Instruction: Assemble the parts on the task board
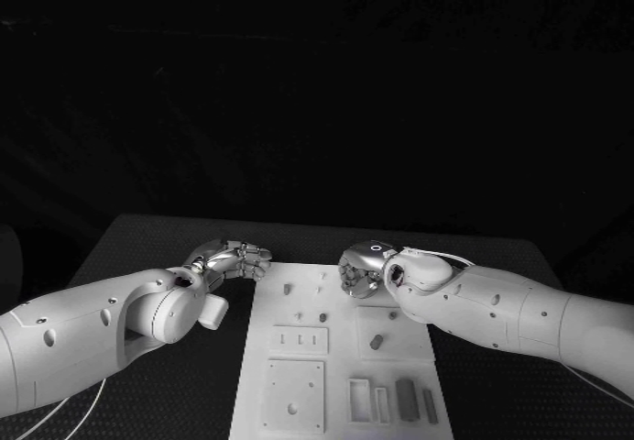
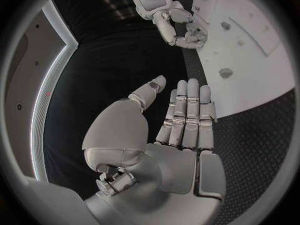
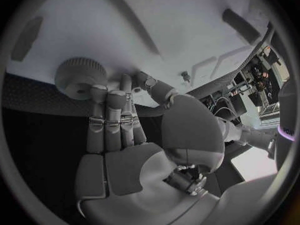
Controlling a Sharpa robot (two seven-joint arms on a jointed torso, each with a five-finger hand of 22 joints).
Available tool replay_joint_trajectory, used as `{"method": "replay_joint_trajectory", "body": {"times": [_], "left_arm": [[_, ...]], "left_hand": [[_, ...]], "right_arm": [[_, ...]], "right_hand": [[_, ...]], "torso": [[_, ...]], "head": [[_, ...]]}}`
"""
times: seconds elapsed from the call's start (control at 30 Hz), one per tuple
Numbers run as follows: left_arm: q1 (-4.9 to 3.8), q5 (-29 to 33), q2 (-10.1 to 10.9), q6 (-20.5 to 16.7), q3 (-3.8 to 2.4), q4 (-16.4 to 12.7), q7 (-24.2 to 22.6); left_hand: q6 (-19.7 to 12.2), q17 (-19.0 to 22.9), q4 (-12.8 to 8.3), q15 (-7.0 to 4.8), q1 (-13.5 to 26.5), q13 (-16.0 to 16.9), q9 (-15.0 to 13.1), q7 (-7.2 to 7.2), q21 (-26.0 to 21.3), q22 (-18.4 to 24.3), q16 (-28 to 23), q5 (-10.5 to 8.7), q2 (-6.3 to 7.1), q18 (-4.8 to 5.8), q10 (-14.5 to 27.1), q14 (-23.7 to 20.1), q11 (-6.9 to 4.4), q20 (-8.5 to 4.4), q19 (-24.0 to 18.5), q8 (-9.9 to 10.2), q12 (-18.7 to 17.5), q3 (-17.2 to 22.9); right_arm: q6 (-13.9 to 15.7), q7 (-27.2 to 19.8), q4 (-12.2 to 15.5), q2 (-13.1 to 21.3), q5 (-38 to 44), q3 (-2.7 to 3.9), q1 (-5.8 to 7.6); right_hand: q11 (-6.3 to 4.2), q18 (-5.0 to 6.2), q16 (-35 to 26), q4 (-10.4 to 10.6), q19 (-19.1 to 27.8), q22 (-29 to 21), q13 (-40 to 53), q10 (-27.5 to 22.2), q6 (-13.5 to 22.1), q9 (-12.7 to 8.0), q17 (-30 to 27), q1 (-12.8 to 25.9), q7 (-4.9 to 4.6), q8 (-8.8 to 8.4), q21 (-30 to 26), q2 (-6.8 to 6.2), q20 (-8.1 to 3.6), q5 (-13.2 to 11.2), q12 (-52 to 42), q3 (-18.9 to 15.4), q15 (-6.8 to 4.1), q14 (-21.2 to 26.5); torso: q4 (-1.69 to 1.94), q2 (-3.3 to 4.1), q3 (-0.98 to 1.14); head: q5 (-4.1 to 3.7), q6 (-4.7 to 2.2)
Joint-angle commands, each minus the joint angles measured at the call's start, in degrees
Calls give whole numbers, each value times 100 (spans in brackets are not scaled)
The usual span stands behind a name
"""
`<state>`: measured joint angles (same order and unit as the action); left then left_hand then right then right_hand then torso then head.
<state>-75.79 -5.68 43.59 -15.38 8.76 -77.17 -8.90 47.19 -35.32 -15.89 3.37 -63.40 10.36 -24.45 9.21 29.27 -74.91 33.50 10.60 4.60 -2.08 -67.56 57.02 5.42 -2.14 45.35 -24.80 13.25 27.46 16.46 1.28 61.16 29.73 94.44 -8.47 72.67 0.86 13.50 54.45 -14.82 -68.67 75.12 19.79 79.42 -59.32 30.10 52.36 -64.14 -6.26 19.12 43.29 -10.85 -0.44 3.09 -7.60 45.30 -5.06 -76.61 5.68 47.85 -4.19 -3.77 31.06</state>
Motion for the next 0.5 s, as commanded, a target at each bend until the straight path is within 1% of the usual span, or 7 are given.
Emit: {"method": "replay_joint_trajectory", "body": {"times": [0.03,0.17,0.33,0.43,0.5], "left_arm": [[1,-20,-12,62,-2,-16,-57],[1,-20,-12,54,-2,-16,-59],[1,-20,-5,46,-2,-17,-57],[1,-19,1,40,-2,-25,-57],[1,-19,-1,33,-2,-21,-59]], "left_hand": [[4,-8,12,6,64,5,-10,47,28,-120,19,10,-4,-57,11,5,24,-16,-15,23,-19,9],[4,-9,11,6,66,6,-12,48,30,-120,19,9,-3,-57,11,5,24,-16,-16,25,-21,9],[3,-10,10,6,67,7,-14,48,32,-120,19,9,-3,-57,11,5,25,-16,-16,28,-22,11],[3,-10,9,6,68,8,-16,49,33,-119,19,9,-2,-57,12,4,25,-16,-17,29,-24,12],[3,-10,8,6,68,8,-17,49,33,-119,19,9,-1,-58,12,4,25,-16,-17,30,-25,12]], "right_arm": [[-202,134,9,-26,158,-124,-191],[30,295,82,-11,170,-123,-191],[186,508,212,23,249,-118,-188],[264,637,291,31,335,-113,-185],[332,726,330,19,394,-111,-182]], "right_hand": [[-7,150,70,-6,-15,121,48,62,-102,-3,33,-129,31,43,101,116,-59,-7,-16,65,-45,-8],[-22,150,131,-17,-29,121,101,96,-144,8,53,-106,46,50,189,113,-79,-7,-15,103,-58,-18],[-34,150,181,-22,-29,118,150,128,-181,20,67,-94,61,56,263,83,-94,-12,-12,157,-70,-19],[-38,150,198,-20,-28,117,166,136,-192,24,71,-91,65,57,287,70,-98,-16,-9,179,-74,-18],[-41,150,210,-17,-29,116,178,143,-200,28,74,-90,69,59,305,59,-101,-18,-7,196,-77,-19]], "torso": [[34,83,-35],[35,98,-37],[33,107,-32],[29,109,-38],[29,116,-37]], "head": [[-31,-85],[-35,-118],[-30,-164],[-32,-184],[-26,-204]]}}
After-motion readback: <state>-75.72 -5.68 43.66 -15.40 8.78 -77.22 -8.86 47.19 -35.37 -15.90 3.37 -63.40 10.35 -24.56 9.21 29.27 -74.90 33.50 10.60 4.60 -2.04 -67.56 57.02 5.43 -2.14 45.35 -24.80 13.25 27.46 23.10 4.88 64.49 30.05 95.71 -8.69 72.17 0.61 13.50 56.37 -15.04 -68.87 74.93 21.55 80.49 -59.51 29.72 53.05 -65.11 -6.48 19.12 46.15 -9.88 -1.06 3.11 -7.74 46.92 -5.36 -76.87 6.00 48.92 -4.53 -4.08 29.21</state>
